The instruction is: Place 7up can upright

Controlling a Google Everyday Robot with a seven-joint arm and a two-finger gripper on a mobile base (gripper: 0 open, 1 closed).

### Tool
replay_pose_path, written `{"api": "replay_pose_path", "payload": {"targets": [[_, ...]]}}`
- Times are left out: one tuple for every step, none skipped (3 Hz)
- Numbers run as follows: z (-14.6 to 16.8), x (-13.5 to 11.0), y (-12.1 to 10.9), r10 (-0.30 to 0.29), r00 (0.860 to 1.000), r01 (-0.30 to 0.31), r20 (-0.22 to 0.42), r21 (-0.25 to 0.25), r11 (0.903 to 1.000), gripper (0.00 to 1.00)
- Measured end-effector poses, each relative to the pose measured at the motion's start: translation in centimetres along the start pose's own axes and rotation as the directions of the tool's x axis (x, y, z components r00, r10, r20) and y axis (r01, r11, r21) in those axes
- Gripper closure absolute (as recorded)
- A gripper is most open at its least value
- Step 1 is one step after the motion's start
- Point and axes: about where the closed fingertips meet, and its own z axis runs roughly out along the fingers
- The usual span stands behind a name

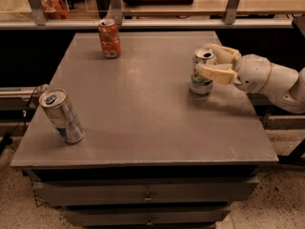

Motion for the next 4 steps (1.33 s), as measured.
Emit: {"api": "replay_pose_path", "payload": {"targets": [[-0.4,0.6,0.3,0.017,1.0,-0.016,-0.014,0.008,0.9998,0.01],[-2.1,0.7,0.4,0.018,0.998,-0.017,-0.064,0.022,0.9996,0.0],[-5.5,-0.4,0.1,-0.01,0.987,0.016,-0.163,0.04,0.9991,0.0],[-6.2,-0.6,0.0,-0.016,0.983,0.024,-0.185,0.04,0.9989,0.0]]}}
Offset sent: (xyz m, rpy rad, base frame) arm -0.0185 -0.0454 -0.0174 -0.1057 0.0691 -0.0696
